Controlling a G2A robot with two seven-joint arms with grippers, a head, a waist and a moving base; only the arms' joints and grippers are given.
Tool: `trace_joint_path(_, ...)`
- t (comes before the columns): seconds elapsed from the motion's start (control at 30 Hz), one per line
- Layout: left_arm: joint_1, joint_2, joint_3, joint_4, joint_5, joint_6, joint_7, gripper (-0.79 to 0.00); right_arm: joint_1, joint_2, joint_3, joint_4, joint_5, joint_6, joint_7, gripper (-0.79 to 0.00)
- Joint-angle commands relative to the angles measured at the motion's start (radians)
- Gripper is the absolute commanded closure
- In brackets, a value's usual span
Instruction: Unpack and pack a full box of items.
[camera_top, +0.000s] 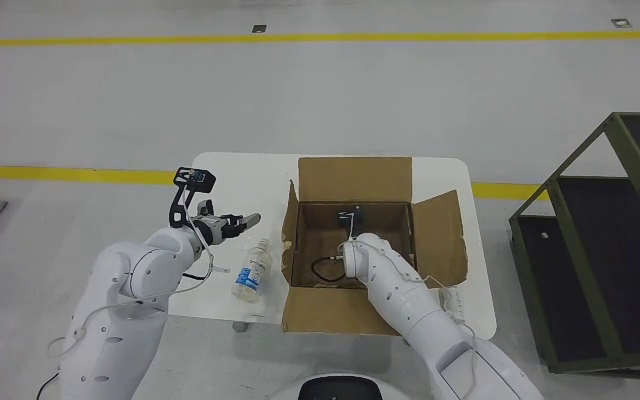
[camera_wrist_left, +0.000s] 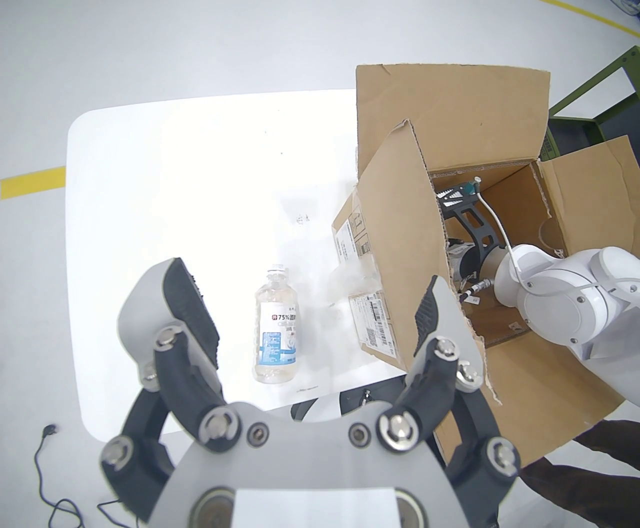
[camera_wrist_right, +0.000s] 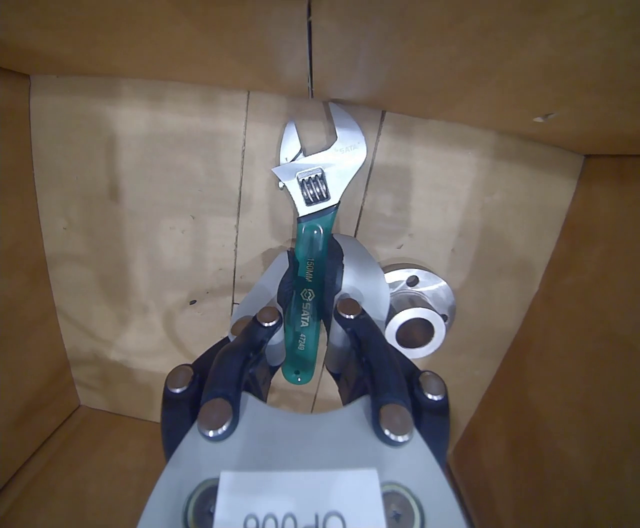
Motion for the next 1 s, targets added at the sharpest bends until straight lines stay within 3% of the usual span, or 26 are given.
trace_joint_path(0.0, 0.0, 0.0, 0.0, 0.0, 0.0, 0.0, 0.0, -0.785, -0.001, -0.001, 0.0, -0.003, -0.002, 0.0, 0.0, 0.0)
trace_joint_path(0.27, 0.0, 0.0, 0.0, 0.0, 0.0, 0.0, 0.0, -0.785, -0.013, 0.004, 0.015, -0.054, -0.005, -0.034, -0.023, 0.0)
trace_joint_path(0.43, 0.0, 0.0, 0.0, 0.0, 0.0, 0.0, 0.0, -0.785, -0.045, 0.024, 0.044, -0.166, -0.028, -0.05, -0.028, 0.0)
trace_joint_path(0.67, 0.0, 0.0, 0.0, 0.0, 0.0, 0.0, 0.0, -0.785, -0.153, 0.073, 0.112, -0.39, -0.113, -0.065, 0.048, 0.0)
trace_joint_path(0.97, 0.0, 0.0, 0.0, 0.0, 0.0, 0.0, 0.0, -0.785, -0.188, 0.089, 0.175, -0.477, -0.089, -0.035, 0.142, 0.0)
